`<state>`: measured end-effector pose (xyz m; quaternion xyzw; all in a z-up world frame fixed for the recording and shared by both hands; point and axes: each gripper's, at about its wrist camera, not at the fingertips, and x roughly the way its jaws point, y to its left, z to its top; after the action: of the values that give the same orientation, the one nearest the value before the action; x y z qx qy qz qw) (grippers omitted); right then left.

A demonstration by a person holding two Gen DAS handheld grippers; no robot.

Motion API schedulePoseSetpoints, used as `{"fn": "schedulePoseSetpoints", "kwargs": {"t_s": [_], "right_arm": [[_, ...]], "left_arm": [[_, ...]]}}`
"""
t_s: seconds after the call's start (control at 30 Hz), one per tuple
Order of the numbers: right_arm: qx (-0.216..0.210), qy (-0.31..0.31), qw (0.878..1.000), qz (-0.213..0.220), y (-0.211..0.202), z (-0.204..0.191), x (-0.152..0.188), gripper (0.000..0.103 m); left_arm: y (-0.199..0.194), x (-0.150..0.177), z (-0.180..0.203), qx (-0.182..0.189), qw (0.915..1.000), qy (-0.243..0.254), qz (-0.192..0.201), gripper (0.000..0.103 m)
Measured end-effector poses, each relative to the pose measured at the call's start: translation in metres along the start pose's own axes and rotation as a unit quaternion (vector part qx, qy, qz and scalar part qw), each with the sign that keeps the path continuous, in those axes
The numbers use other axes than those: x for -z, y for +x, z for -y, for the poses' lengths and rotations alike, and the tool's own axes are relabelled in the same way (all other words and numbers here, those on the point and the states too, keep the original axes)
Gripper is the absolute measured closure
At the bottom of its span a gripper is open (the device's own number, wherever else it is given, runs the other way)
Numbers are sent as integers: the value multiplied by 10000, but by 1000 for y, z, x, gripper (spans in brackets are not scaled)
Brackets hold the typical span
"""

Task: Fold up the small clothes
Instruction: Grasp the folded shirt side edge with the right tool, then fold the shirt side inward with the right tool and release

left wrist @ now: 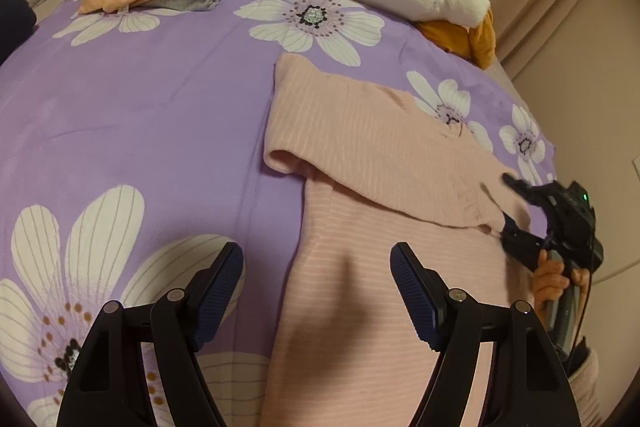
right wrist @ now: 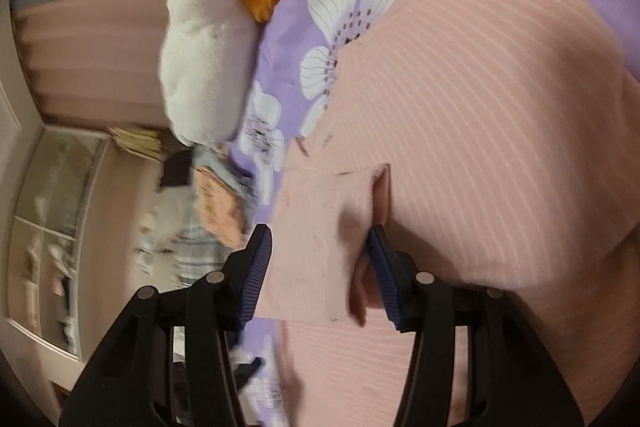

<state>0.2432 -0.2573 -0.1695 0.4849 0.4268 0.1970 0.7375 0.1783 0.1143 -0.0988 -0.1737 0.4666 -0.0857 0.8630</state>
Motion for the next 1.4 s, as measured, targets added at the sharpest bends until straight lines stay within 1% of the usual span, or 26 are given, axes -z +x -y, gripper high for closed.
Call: {"fn": "schedulePoseSetpoints", "kwargs": {"t_s": [0.03,0.07,0.1,0.13,0.17,0.23,0.3,0.4,0.47,0.5,0.57,0.63,0.7,0.8,0.87,0.93,0.97,1.03,1.07,1.1,1.17,1.2,1.23,1.3,1.37,1.4], "right_arm": [[293,-124,9995,-71,10,-3,-2,63],[591,-314,9976,-147,15,-7,-2,72],[906,-572,9941,-183,19,-14,-1,81],[1125,-787,9904,-182,21,-18,1,85],[1358,-1074,9847,-175,24,-27,2,94],[1672,-1473,9747,-164,28,-45,4,95],[1576,-1772,9714,-99,28,-67,0,95],[1121,-2215,9686,140,14,-114,-4,95],[837,-2466,9644,456,-7,-147,-9,95],[643,-2515,9642,550,-15,-155,-11,95],[607,-2606,9606,757,-35,-166,-19,95],[662,-2672,9572,891,-51,-162,-23,95],[912,-2569,9576,936,-60,-145,-30,94],[1494,-2251,9590,861,-61,-104,-39,92],[1883,-2051,9583,647,-52,-71,-46,91],[2386,-1959,9500,463,-41,-46,-50,89],[2507,-1962,9469,447,-36,-41,-48,89],[2861,-2007,9353,552,-39,-29,-52,87],[3010,-2068,9281,722,-44,-28,-52,87],[2986,-2154,9254,903,-50,-30,-51,87],[2519,-2300,9343,1030,-61,-36,-47,87],[2263,-2351,9403,966,-62,-38,-45,88],[1979,-2434,9467,728,-59,-38,-40,88],[2097,-2576,9421,452,-45,-37,-32,88],[2393,-2647,9338,247,-32,-26,-28,88],[2485,-2606,9327,207,-29,-19,-29,89]], "left_arm": [[0,0,0,-21,10000,20,-1,28],[-1,1,0,-27,10000,25,3,28],[-1,0,0,-34,10000,16,4,28],[-1,0,-1,-43,10000,-7,6,28],[-2,0,-2,-43,10000,-29,5,28],[-3,0,-4,-62,10000,-68,2,28],[-5,-1,-6,-104,9999,-75,13,28],[-6,-1,-8,-133,9998,-123,30,28],[-7,-2,-9,-131,9998,-140,43,28],[-8,-3,-8,-130,9998,-130,51,28],[-8,-4,-7,-132,9999,-77,61,28],[-5,-7,-4,-121,9999,-13,42,28],[0,-11,1,-113,9999,53,-1,28],[13,-22,14,-85,9997,224,-75,28],[22,-28,23,-65,9993,346,-108,28],[32,-37,35,-29,9986,517,-87,28],[36,-41,38,-21,9983,574,-71,28],[46,-49,47,38,9976,696,-47,28],[52,-54,51,78,9972,746,-37,28],[56,-56,53,116,9970,768,-60,28],[68,-60,58,190,9967,789,-96,28],[72,-62,59,231,9965,794,-116,28],[76,-62,59,251,9965,792,-120,28],[84,-61,59,242,9964,797,-153,28],[93,-58,55,148,9968,750,-252,28],[97,-57,53,121,9968,731,-297,28]]}}
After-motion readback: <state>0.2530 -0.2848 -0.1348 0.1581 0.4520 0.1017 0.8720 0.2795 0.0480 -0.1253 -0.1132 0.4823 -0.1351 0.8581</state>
